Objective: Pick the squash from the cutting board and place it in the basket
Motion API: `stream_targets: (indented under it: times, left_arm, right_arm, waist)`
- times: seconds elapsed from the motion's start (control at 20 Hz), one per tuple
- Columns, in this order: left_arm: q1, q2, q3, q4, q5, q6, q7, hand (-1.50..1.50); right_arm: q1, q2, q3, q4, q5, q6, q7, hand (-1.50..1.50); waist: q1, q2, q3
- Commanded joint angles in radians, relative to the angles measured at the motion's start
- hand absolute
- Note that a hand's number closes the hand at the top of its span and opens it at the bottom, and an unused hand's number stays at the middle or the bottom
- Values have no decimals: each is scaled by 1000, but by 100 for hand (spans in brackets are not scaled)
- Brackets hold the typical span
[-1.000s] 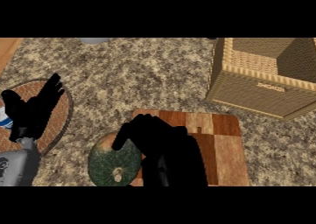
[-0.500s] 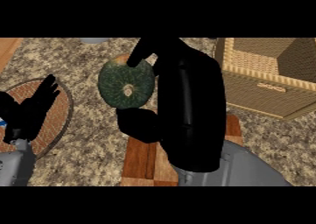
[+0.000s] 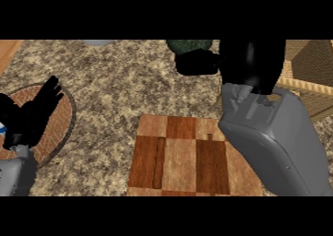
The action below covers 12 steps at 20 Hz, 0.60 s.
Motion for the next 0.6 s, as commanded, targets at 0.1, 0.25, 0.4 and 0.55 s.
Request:
stream_targets:
  times: [0.1,0.25,0.4,0.55]
  left_arm:
    - [4,14,16,38,3,-27,-43,0]
    - [-19,28,32,62,9,-36,-47,0]
    - [-49,16,26,128,-5,-30,-58,0]
    - [9,2,6,4,1,-27,-9,0]
  right_arm:
    - [65,-76,-130,62,-54,5,-107,150]
    - [121,-112,-141,60,-59,-2,-194,150]
    - [195,-91,-164,109,-92,-82,-298,150]
    - [243,-118,-216,130,-121,-100,-362,150]
  waist:
    - [-2,2,0]
    - [-5,2,0]
    - [-4,3,0]
    - [1,1,1]
